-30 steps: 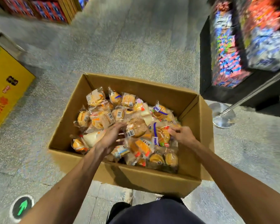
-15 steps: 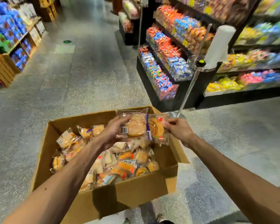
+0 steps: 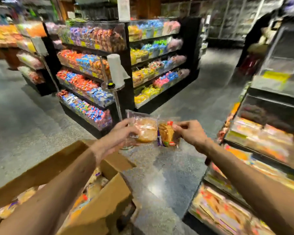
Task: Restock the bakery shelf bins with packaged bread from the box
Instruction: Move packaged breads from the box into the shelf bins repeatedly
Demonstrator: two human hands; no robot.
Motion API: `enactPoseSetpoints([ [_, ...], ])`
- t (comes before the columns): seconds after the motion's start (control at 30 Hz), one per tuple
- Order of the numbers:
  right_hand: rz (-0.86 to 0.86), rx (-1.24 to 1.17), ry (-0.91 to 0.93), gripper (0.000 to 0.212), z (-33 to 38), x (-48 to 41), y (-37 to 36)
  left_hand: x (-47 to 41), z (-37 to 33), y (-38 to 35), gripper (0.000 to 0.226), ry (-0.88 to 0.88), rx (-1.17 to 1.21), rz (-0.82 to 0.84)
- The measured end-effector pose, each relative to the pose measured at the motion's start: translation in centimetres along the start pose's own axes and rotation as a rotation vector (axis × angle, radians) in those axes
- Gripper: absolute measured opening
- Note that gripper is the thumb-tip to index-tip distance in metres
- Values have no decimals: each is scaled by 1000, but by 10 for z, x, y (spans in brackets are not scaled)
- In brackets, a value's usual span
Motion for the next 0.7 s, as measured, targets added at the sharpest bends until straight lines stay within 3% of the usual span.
enactPoseSetpoints([
  [0.17, -162, -3, -78, 28, -70, 66, 127, 4, -5, -145, 39, -118, -110, 9],
  [0.27, -260, -28, -115, 29, -98, 122, 198, 10, 5, -235, 49, -196, -207, 47],
  [0.37, -408, -48, -172, 28, -124, 181, 259, 25, 22, -323, 45, -260, -319, 129],
  [0.47, -561, -38, -263, 23, -154, 235, 314, 41, 39, -410, 74, -294, -407, 191],
  [0.53, -670, -36, -320, 24, -173, 269, 348, 56, 48, -468, 87, -342, -458, 283],
  [0.7, -910, 65, -458, 22, -220, 359, 420, 97, 74, -599, 74, -544, -639, 602],
])
Point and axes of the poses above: each hand's wrist, its own x-axis away from the middle knuckle, its own y-axis out of the back of the hand, z = x × y, the point moved 4 cm from there along -x, towards the middle knuckle, and after that the axes turned 2 degrees about x, right-handed, at the moved point
